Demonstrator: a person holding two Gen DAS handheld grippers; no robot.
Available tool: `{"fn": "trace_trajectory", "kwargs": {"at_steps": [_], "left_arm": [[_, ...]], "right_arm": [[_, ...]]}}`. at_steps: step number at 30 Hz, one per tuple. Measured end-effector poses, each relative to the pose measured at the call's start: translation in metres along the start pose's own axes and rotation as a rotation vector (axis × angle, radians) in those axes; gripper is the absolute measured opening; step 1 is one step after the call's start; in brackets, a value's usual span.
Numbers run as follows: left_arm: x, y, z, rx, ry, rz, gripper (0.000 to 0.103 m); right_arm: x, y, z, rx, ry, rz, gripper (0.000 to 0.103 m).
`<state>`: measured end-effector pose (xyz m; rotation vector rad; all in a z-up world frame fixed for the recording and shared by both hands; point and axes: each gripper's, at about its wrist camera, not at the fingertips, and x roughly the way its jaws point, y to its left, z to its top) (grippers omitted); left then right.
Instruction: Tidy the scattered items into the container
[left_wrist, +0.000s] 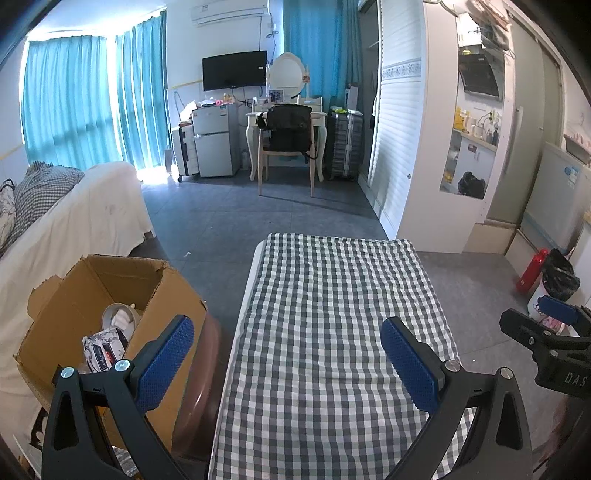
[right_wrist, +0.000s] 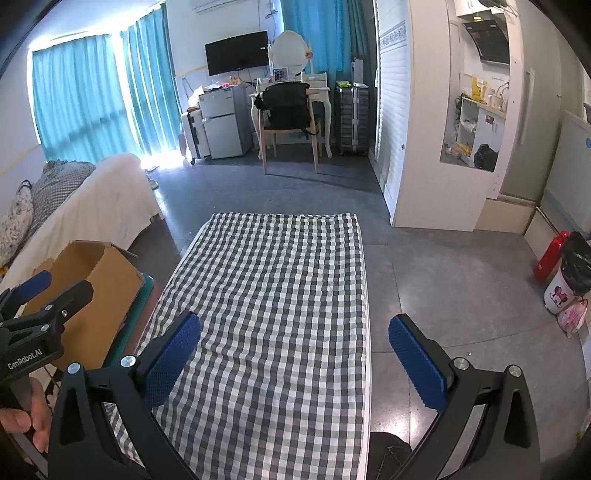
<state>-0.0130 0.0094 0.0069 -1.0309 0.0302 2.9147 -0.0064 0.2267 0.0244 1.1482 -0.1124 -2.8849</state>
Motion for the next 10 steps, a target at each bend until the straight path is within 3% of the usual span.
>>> {"fn": "trace_trajectory", "kwargs": {"at_steps": [10], "left_arm": [[0.0016, 0.0001, -0.0015, 0.007, 0.006, 0.013, 0.103]], "right_arm": [[0.0007, 0.0053, -0.0061, -0.002, 0.006, 0.003, 0.103]]}}
